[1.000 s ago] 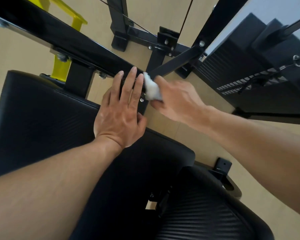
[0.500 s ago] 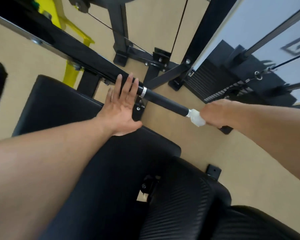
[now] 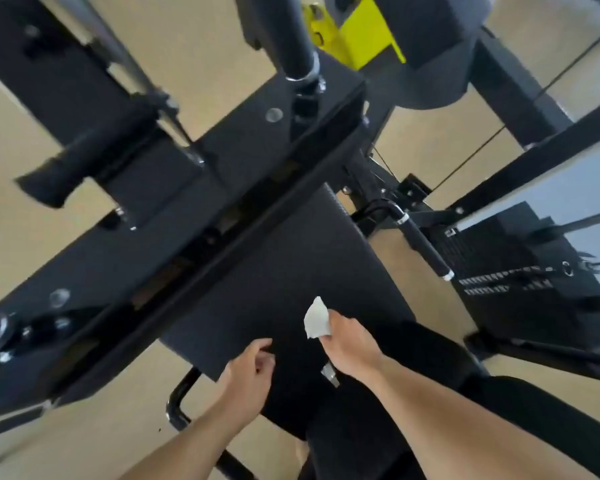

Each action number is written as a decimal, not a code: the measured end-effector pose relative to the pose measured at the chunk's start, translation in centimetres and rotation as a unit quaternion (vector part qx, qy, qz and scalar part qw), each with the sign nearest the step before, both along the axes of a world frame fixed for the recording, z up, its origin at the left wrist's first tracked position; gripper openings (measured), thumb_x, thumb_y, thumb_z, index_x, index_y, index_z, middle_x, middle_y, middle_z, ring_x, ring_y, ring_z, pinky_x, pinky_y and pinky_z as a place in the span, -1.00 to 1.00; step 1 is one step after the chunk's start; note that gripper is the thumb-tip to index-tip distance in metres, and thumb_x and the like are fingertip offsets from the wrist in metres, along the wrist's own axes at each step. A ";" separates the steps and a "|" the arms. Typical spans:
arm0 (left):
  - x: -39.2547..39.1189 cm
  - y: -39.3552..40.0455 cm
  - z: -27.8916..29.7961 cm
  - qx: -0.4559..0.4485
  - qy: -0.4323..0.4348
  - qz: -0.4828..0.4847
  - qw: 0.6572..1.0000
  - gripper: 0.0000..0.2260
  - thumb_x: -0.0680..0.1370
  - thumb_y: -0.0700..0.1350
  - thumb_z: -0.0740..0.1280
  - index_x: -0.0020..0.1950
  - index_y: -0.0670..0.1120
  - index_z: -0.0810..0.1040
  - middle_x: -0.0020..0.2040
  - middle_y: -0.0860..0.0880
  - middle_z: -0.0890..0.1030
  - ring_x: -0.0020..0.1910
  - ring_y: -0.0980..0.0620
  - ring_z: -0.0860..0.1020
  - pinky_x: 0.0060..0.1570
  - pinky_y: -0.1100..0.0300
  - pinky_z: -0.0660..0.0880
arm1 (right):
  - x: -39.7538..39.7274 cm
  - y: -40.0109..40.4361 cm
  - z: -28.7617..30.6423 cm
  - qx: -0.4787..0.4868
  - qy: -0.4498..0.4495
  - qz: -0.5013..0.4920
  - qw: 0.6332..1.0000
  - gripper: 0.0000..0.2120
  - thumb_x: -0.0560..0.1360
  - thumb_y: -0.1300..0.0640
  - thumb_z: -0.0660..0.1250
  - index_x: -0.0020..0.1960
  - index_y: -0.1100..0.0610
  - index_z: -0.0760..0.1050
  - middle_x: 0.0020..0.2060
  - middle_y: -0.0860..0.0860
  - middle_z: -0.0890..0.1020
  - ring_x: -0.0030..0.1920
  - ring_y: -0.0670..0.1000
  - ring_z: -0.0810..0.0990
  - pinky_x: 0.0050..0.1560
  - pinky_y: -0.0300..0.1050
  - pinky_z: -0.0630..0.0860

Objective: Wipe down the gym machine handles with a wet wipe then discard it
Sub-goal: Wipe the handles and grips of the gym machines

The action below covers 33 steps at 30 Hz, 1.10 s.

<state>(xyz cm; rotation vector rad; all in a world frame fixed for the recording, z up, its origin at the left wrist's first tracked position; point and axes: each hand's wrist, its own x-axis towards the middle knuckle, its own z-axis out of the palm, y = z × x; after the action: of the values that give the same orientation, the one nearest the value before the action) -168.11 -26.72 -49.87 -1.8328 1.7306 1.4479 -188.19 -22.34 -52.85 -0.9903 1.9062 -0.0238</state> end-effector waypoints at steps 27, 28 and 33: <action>39.8 34.3 13.0 -0.055 0.265 0.707 0.654 -0.87 0.60 -0.13 0.39 -0.06 -0.17 0.53 -0.17 -0.14 0.60 -0.25 -0.06 0.56 -0.31 0.12 0.54 | 43.6 19.5 15.0 0.105 -0.308 0.144 0.935 -0.58 0.44 0.01 0.56 0.16 0.14 0.46 0.08 0.14 0.65 0.02 0.14 0.68 -0.06 -0.05 0.65; 40.6 35.6 13.4 -0.061 0.273 0.720 0.634 -0.88 0.60 -0.15 0.39 -0.06 -0.17 0.52 -0.17 -0.14 0.60 -0.26 -0.06 0.56 -0.34 0.12 0.54 | 44.9 20.2 15.2 0.106 -0.315 0.135 0.934 -0.59 0.45 0.08 0.55 0.18 0.15 0.45 0.09 0.16 0.65 0.01 0.14 0.68 -0.09 -0.08 0.64; 43.3 41.4 14.8 -0.091 0.317 0.761 0.558 -0.84 0.52 -0.25 0.45 -0.06 -0.14 0.47 -0.11 -0.14 0.66 -0.25 -0.07 0.62 -0.34 0.11 0.52 | 50.0 23.0 16.3 0.112 -0.333 0.151 0.924 -0.59 0.47 0.35 0.50 0.23 0.17 0.43 0.11 0.17 0.65 0.02 0.14 0.67 -0.21 -0.14 0.63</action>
<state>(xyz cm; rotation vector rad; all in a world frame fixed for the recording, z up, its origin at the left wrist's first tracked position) -124.78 14.63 -35.11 -3.3953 -0.3366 2.6493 -138.17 0.69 -36.56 -0.9526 1.0976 0.0334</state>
